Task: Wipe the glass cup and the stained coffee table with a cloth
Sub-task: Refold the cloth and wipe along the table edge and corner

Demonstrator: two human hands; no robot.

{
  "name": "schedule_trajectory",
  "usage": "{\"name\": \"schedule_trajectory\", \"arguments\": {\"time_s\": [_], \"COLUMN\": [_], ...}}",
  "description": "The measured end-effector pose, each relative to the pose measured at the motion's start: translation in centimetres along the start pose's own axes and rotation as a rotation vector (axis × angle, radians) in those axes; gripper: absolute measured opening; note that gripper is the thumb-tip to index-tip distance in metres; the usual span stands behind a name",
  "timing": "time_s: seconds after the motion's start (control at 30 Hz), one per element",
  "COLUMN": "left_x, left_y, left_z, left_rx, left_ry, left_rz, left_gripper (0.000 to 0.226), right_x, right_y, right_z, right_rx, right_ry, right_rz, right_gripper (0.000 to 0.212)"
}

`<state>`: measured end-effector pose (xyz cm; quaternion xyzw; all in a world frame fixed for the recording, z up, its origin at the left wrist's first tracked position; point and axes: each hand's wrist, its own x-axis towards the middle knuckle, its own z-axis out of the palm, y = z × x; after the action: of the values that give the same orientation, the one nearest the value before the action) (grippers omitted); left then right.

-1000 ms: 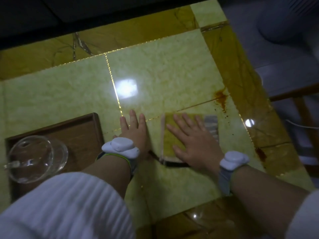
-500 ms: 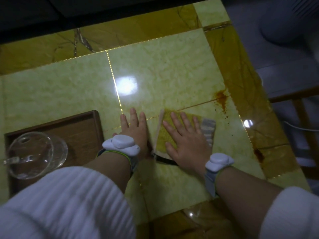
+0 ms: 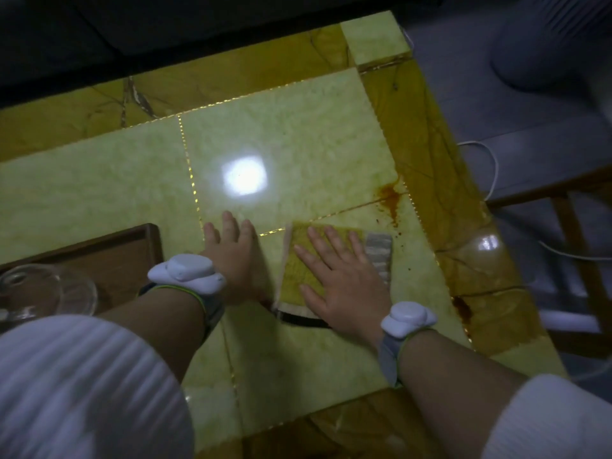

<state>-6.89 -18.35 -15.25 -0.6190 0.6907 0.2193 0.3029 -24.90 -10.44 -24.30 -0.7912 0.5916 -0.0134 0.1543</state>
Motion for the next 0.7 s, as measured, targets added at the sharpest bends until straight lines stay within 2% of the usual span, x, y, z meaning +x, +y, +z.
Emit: {"name": "schedule_trajectory", "arguments": {"time_s": [0.3,0.4,0.53,0.7], "left_x": [2.7,3.8,5.1,5.3], "left_y": [5.6,7.2,9.7,10.1], "left_z": [-0.5,-1.5,-2.8,-3.1], "left_rx": [-0.076,-0.152,-0.244,-0.198], "left_ry": [0.054,0.097,0.064,0.012], "left_rz": [0.042,0.029,-0.047,-0.064], "left_gripper": [0.122,0.132,0.143,0.146], "right_x": [-0.7,-0.2,0.9,3.2], "right_y": [7.4,9.5,12.3,14.3], "right_z": [-1.9,-2.4,-3.3,-4.4], "right_rx": [-0.013,-0.017,-0.013,-0.046], "right_ry": [0.02,0.025,0.025,0.001], "right_rz": [0.152,0.179,0.189,0.17], "right_gripper": [0.064,0.065,0.066,0.067]}}
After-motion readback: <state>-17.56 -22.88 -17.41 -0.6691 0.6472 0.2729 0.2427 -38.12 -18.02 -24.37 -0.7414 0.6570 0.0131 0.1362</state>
